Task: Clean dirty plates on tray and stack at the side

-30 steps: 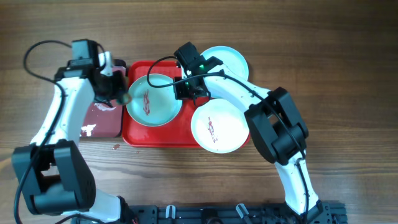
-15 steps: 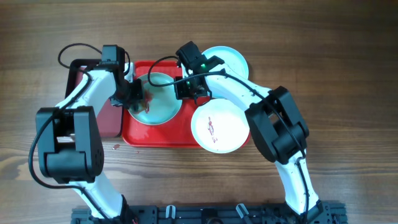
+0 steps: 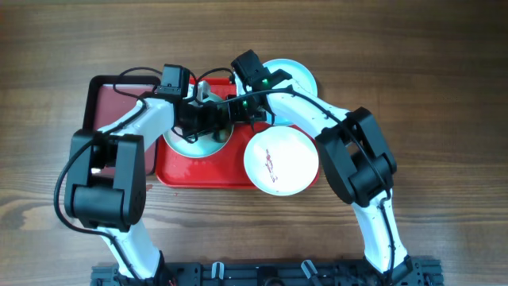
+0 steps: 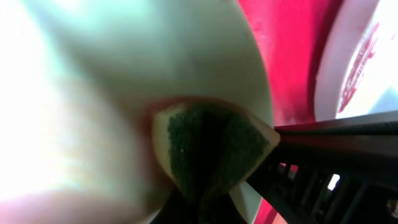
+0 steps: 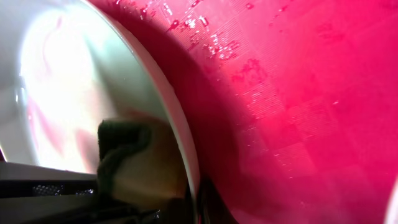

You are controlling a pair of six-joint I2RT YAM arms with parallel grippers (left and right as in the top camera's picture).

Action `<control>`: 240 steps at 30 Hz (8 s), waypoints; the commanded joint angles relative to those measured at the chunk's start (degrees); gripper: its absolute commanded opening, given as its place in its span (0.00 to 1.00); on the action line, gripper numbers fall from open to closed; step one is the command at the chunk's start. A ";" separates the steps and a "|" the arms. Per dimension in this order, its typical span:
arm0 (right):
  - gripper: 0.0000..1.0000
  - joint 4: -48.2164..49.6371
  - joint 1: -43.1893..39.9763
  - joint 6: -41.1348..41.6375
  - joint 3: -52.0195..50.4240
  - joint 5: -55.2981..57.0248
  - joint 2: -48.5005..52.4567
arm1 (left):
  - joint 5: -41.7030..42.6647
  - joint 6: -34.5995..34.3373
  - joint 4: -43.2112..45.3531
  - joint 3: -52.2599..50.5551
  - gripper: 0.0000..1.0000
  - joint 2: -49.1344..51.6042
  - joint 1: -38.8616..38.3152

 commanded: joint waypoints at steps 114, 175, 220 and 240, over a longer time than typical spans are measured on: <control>0.04 1.18 0.46 0.48 -1.01 -1.88 1.86 | -19.26 -10.88 0.07 -0.96 0.04 -4.63 3.85; 0.04 -19.78 -6.19 -7.87 -0.72 22.10 -35.82 | -21.53 -1.86 -31.32 19.15 0.04 -7.17 19.91; 0.40 -16.09 -14.73 -1.88 -35.45 15.58 -37.18 | -23.63 4.35 -33.90 19.15 0.04 -7.17 19.91; 0.04 -10.80 -10.23 -1.01 -38.23 13.90 -29.07 | -23.65 4.35 -33.88 19.15 0.04 -7.17 19.91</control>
